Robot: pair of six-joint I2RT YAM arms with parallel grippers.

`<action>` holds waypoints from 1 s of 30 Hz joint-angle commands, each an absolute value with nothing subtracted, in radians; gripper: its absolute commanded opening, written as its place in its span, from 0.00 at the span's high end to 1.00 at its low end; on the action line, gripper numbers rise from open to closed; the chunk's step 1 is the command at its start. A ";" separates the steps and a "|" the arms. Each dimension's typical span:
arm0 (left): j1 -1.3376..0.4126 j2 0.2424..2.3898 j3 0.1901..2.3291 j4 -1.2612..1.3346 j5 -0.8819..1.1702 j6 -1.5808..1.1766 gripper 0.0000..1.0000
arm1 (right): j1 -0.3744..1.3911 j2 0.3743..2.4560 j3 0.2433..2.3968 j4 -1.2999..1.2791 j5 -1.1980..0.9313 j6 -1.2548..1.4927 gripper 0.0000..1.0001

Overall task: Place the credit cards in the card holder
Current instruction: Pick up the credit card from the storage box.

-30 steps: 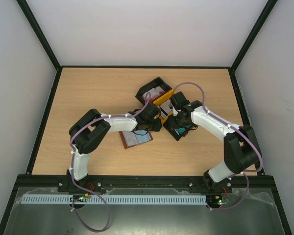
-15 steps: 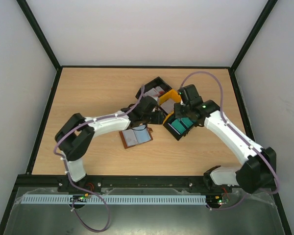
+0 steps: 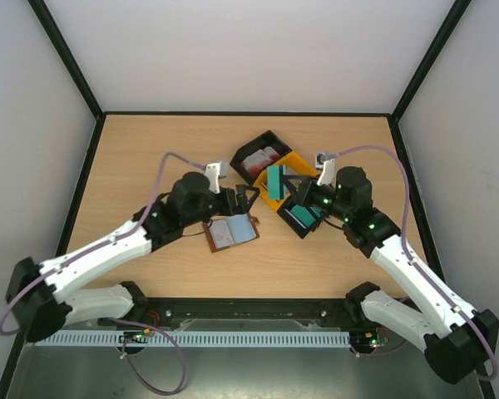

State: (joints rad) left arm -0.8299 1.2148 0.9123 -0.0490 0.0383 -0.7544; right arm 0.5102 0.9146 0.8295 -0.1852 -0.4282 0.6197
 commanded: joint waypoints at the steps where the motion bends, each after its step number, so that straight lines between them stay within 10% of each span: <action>1: -0.824 1.050 0.813 0.056 0.168 -0.873 0.01 | 0.515 0.892 0.728 0.231 -0.669 0.892 0.98; 13: -0.825 0.918 0.720 0.242 0.341 -1.085 0.45 | 0.515 0.897 0.641 0.622 -0.914 1.148 0.98; 30: -0.812 0.985 0.728 0.338 0.374 -1.063 0.69 | 0.516 0.906 0.596 0.609 -0.985 1.185 0.98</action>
